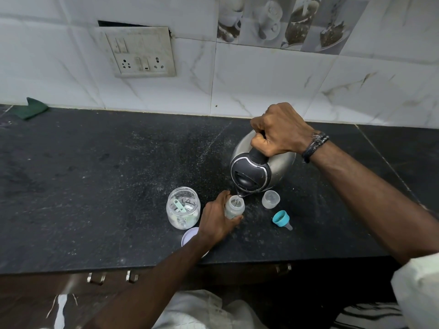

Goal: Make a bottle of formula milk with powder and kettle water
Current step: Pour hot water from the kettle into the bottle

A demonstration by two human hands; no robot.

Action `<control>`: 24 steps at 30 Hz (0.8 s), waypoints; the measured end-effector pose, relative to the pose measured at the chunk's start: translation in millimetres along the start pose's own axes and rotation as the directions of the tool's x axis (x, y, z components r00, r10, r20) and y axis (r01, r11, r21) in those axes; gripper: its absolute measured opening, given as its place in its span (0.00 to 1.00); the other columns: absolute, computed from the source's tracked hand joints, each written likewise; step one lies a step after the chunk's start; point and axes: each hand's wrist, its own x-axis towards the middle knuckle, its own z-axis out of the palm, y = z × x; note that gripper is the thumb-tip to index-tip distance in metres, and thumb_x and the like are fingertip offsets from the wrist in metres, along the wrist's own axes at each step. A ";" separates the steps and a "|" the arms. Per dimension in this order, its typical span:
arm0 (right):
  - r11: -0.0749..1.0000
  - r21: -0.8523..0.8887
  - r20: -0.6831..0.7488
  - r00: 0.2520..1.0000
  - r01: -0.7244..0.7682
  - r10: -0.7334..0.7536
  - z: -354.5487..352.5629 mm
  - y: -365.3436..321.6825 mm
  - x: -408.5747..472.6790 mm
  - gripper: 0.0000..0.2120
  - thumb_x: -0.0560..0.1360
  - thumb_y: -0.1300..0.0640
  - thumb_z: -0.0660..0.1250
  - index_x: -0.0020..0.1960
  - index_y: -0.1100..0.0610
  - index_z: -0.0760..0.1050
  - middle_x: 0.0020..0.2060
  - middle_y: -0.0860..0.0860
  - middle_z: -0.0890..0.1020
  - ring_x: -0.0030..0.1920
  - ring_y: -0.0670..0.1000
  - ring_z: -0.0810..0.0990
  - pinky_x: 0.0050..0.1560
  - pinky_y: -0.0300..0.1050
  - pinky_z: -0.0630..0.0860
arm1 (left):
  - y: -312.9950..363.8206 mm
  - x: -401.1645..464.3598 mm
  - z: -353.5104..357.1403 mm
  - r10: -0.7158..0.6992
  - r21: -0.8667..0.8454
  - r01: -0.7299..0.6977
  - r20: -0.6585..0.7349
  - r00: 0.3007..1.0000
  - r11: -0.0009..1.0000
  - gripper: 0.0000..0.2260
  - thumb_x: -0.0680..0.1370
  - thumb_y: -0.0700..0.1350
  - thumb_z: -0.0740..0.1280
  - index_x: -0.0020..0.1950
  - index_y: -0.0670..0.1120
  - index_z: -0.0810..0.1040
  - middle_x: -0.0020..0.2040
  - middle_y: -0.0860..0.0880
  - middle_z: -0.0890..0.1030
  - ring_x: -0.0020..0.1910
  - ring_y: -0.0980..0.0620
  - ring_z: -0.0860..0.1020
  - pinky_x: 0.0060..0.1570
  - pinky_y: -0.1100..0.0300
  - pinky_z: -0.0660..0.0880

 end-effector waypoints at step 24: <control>0.991 0.109 -0.031 0.996 -0.083 0.087 10.0 22.7 -7.1 0.12 0.62 0.50 0.55 0.25 0.58 0.63 0.19 0.51 0.58 0.24 0.55 0.55 0.28 0.40 0.53 | -4.8 1.3 2.8 -0.004 0.013 0.004 0.000 1.000 1.000 0.34 0.66 0.53 0.78 0.69 0.46 0.70 0.57 0.51 0.84 0.54 0.53 0.82 0.53 0.64 0.73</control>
